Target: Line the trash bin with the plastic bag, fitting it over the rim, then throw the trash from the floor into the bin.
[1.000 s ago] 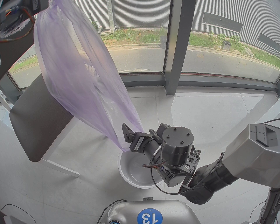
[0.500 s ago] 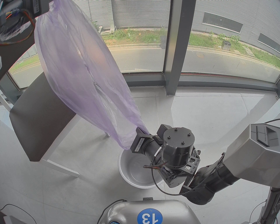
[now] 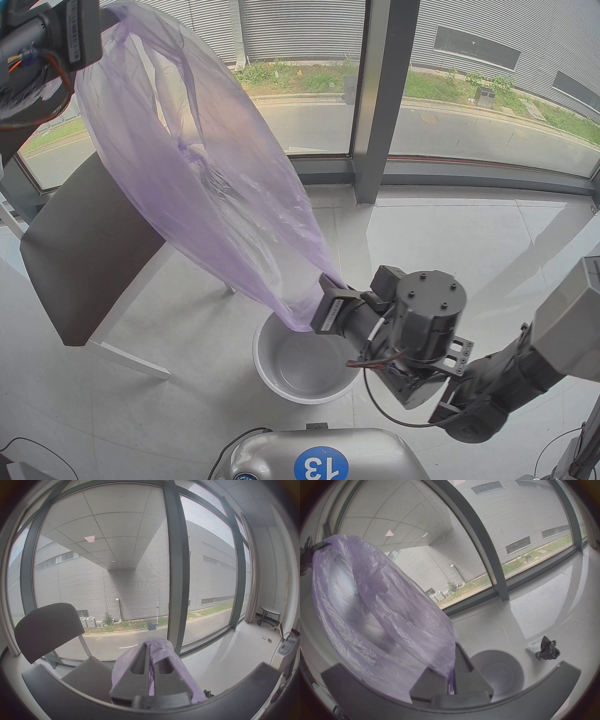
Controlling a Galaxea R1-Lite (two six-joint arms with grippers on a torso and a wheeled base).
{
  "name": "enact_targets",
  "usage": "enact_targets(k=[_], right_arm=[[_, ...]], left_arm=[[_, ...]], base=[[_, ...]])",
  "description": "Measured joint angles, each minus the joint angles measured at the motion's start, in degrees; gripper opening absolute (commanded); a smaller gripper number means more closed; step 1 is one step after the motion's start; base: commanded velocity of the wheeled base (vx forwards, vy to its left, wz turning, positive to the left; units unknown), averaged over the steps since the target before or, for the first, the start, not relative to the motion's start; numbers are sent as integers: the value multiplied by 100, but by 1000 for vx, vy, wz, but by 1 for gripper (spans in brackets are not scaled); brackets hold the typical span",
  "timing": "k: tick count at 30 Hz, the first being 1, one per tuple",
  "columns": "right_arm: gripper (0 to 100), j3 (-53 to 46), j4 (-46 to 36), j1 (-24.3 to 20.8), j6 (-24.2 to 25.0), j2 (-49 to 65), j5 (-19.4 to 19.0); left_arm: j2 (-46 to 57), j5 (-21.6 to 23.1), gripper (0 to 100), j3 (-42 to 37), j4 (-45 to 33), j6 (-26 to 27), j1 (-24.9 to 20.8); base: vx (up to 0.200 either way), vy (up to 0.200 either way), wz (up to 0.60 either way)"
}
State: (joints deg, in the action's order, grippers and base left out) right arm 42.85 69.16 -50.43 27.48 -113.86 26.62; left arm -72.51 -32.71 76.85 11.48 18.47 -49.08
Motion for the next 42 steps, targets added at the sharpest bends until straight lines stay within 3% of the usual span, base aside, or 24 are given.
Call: enact_targets(k=[4, 9, 14, 18, 23, 33, 42], right_arm=[[0, -510, -2, 134, -9, 419, 2], [0, -1193, 0, 272, -6, 877, 0], [0, -1657, -22, 330, -77, 1285, -35], [0, -1920, -32, 449, -206, 1574, -66], [0, -2293, -60, 573, -523, 1940, -185], [0, -3100, -67, 697, -1499, 2531, -413], [0, -3852, -65, 719, -1807, 2944, -588]], left_arm=[[7, 74, 0, -223, -390, 27, 32], [-4, 683, 0, -662, -805, 38, 206], [-108, 1095, 0, -918, -831, -27, 564], [-238, 1363, 0, -1167, -594, -441, 818], [-257, 1519, 0, -1679, -374, -745, 947], [-102, 1921, 0, -2611, -333, -783, 1209], [66, 1943, 0, -3273, -333, -811, 1257]], base=[[0, 0, 0], [0, 0, 0], [0, 0, 0], [0, 0, 0], [0, 0, 0], [0, 0, 0], [0, 0, 0]])
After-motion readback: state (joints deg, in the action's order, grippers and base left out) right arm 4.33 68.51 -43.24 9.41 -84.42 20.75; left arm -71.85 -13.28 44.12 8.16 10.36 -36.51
